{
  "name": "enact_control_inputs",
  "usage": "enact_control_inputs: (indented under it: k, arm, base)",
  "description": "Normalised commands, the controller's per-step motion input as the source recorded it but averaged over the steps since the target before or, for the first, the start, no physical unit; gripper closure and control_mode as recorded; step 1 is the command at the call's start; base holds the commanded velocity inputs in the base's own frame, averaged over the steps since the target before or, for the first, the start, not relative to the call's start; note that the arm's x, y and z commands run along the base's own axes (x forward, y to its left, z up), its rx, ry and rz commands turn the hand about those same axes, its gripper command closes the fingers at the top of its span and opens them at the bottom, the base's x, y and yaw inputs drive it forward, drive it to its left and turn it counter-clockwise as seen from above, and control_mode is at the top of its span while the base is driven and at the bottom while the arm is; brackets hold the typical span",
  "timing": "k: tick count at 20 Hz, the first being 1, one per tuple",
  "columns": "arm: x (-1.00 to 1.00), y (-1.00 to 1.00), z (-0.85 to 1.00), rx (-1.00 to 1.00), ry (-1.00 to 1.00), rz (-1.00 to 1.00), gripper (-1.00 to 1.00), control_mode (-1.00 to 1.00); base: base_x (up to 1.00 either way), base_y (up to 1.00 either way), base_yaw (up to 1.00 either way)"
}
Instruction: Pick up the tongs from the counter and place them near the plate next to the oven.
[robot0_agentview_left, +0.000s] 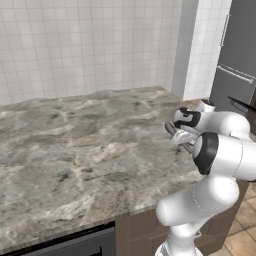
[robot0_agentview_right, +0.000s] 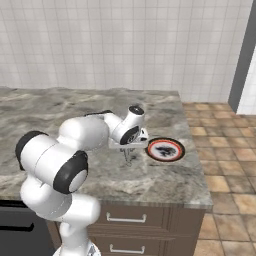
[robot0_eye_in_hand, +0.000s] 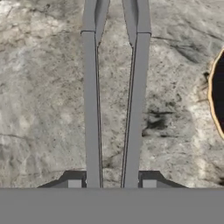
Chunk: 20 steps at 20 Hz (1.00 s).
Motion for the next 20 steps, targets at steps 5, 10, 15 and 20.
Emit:
enact_control_inputs:
  k: [5, 10, 15, 20]
  arm:
    - [0.08, 0.12, -0.44, -0.11, 0.0, -0.05, 1.0, -1.0]
    - [0.26, 0.12, -0.44, -0.1, 0.0, -0.01, 1.0, -1.0]
    - [0.33, 0.03, -0.38, -0.04, 0.0, 0.0, 1.0, -1.0]
    - [0.36, 0.0, -0.34, 0.0, 0.0, 0.0, 1.0, -1.0]
  base:
    - [0.0, 0.0, 0.0]
    - [0.0, 0.0, 0.0]
    - [0.0, 0.0, 0.0]
    - [0.0, 0.0, 0.0]
